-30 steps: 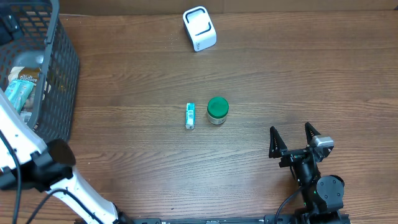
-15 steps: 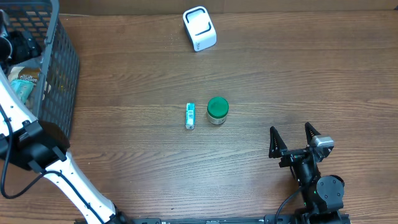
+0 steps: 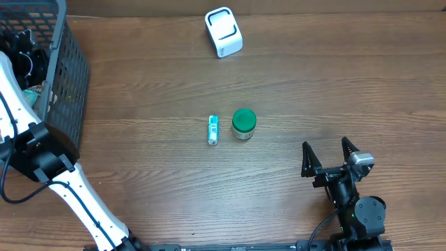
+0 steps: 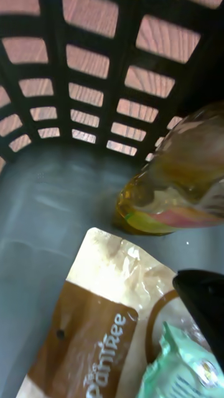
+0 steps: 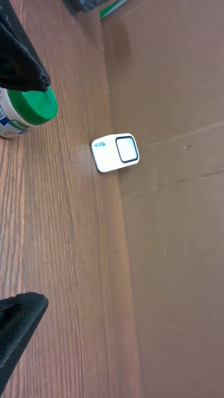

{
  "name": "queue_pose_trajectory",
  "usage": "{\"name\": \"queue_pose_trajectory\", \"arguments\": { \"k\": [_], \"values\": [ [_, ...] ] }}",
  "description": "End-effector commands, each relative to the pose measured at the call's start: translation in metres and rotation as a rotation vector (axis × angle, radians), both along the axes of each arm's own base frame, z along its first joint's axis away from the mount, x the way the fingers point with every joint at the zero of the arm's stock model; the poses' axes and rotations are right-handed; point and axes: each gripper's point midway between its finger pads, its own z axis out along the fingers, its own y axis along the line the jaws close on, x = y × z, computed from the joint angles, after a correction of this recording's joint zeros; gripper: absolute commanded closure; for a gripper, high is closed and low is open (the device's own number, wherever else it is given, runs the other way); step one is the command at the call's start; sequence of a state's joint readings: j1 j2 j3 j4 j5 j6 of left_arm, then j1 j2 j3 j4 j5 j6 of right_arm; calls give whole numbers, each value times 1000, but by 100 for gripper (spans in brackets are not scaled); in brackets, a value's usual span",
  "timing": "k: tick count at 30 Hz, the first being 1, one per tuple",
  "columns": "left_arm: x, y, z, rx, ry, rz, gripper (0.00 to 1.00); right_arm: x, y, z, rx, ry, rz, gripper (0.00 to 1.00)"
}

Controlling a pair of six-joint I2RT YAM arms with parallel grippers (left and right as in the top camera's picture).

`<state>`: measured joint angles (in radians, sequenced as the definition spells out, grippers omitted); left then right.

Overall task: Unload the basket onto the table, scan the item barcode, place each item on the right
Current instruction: 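Reach the left gripper into the basket toward the yellow oil bottle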

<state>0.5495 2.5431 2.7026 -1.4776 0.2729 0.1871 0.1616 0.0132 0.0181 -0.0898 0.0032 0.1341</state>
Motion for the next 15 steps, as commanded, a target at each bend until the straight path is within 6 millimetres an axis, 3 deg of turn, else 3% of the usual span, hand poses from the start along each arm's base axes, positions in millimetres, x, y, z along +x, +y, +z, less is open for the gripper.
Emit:
{"name": "queue_pose_trajectory", "arguments": {
  "k": [1,4,10,15],
  "values": [
    [3,-7,-17,-34,18,-30,31,0,1,-3,-1,3,4,0],
    [3,-7,-18,-35,20,-31,47,0,1,-3,-1,3,4,0],
    [0,-9,-16,-41,27,-26,71,0,1,-3,-1,3,4,0],
    [-3,-7,3,-26,14,17,74,0,1,-3,-1,3,4,0]
  ]
}}
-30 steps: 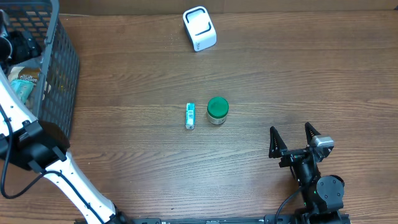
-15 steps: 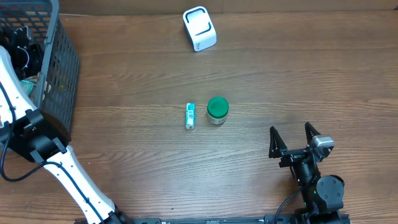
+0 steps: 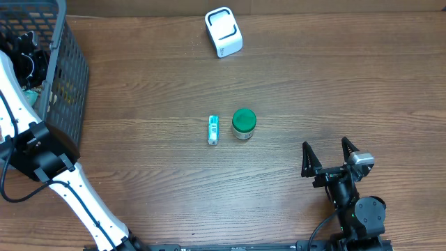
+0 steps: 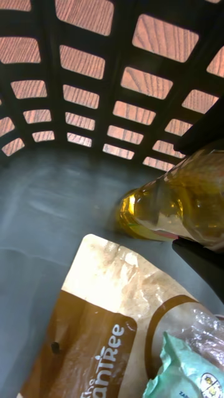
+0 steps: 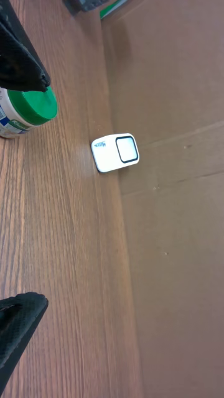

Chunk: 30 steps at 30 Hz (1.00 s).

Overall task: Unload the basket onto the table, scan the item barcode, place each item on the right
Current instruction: 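Reach the left gripper into the basket toward the yellow oil bottle, then grasp the yellow oil bottle and lift it out of the basket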

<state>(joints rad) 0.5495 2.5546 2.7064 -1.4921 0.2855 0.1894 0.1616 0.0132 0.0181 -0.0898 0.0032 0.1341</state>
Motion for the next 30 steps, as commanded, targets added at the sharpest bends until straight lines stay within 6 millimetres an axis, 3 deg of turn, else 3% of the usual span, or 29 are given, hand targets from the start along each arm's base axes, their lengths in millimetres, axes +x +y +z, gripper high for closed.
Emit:
{"name": "queue_pose_trajectory", "arguments": {
  "k": [1,5,10,16,20,22,26,30],
  "values": [
    [-3,-1,15,14,-3,35,74,0,1,-3,-1,3,4,0],
    [-8,5,66,94,-82,76,75,0,1,-3,-1,3,4,0],
    [-18,-2,155,176,-262,115,77,0,1,-3,-1,3,4,0],
    [-54,-33,259,245,-471,138,79,0,1,-3,-1,3,4,0],
    [-80,-63,311,253,-592,126,80,0,1,-3,-1,3,4,0],
    [-94,-80,331,257,-634,119,82,0,1,-3,-1,3,4,0],
    [-114,-111,348,260,-662,74,82,0,1,-3,-1,3,4,0],
    [-122,-142,349,233,-651,11,82,0,1,-3,-1,3,4,0]
  ]
}}
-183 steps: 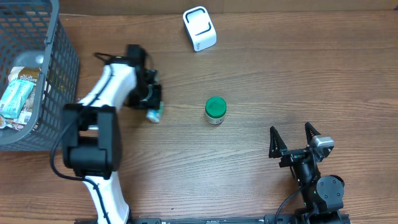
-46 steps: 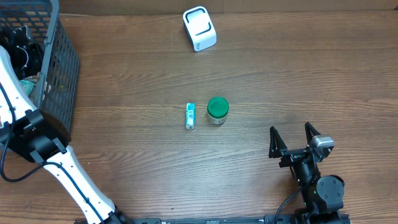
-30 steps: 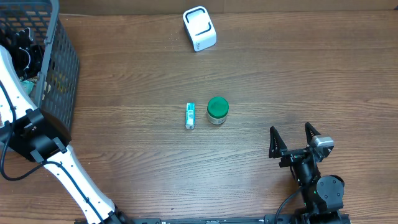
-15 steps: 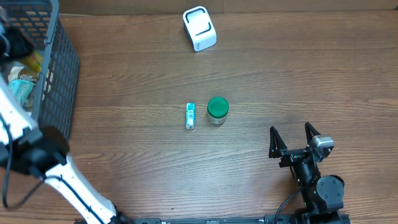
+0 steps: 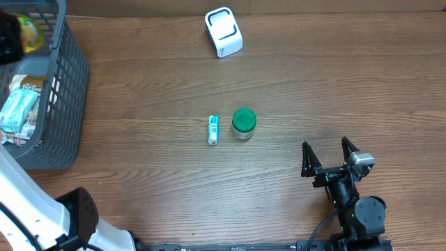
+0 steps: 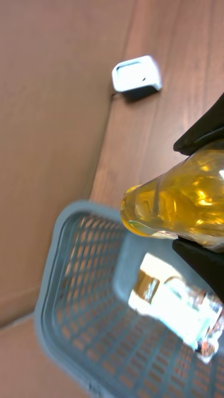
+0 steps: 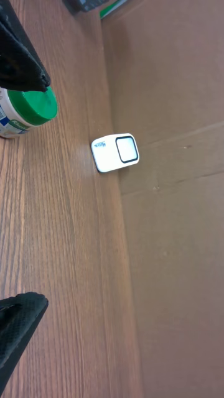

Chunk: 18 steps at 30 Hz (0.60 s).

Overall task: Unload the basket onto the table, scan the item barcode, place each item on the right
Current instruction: 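Grasp the yellow oil bottle and lift it out of the basket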

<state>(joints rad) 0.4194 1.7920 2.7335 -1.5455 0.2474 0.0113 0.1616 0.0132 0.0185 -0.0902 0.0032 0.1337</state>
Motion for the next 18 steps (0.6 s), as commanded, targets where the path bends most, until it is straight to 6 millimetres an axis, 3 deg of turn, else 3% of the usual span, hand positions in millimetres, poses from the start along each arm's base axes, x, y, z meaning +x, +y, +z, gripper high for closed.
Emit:
{"name": "queue_pose_trajectory", "arguments": {
  "k": [1,5,13,18],
  "values": [
    [-4,-27,1,-21,7,-54,81,0,1,-3,0,3,4,0],
    [-11,-54,-25,-38,134,-108,81,0,1,-3,0,3,4,0],
    [1,-102,-51,-31,233,-198,82,0,1,-3,0,3,4,0],
    [5,-130,-82,-6,345,-214,81,0,1,-3,0,3,4,0]
  ]
}}
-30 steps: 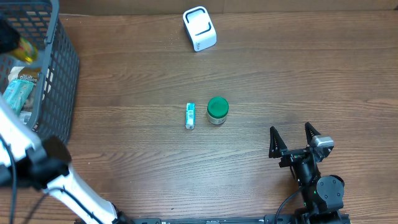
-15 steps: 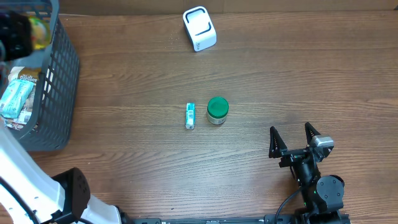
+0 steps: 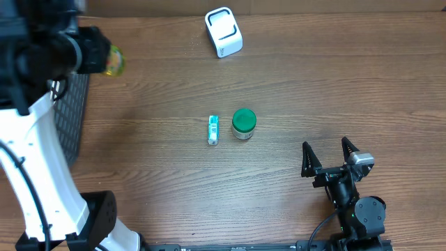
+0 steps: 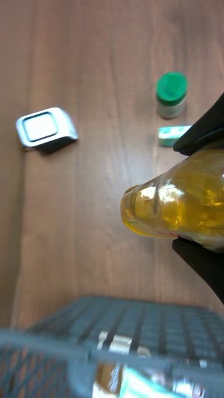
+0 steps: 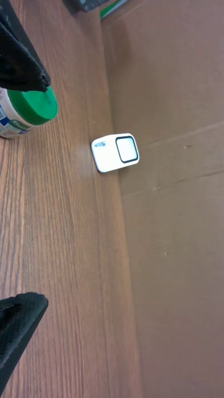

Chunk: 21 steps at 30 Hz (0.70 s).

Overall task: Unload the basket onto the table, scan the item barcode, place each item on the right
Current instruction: 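Grasp the yellow oil bottle and lift it out of the basket, then carry the oil bottle past the scanner and lower it near the tissue pack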

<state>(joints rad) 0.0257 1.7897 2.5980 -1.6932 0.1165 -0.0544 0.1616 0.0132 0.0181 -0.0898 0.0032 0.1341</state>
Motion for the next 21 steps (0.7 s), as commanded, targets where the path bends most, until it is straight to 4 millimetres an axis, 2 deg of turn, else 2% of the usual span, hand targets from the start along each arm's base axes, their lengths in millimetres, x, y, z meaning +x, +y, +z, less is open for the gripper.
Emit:
{"name": "queue_pose_trajectory", "arguments": {
  "k": [1,6,7,14,18,21],
  "values": [
    [4,-13,-23,38,75,35,81,0,1,-3,-1,3,4,0],
    [11,-50,-64,71,176,-16,78,0,1,-3,-1,3,4,0],
    [15,-66,-82,75,209,-36,78,0,1,-3,-1,3,4,0],
    [26,-114,-159,121,282,-69,73,0,1,-3,-1,3,4,0],
    [28,-130,-200,114,302,-67,74,0,1,-3,-1,3,4,0],
    [28,-131,-224,104,321,-40,74,0,1,-3,-1,3,4,0]
  ]
}}
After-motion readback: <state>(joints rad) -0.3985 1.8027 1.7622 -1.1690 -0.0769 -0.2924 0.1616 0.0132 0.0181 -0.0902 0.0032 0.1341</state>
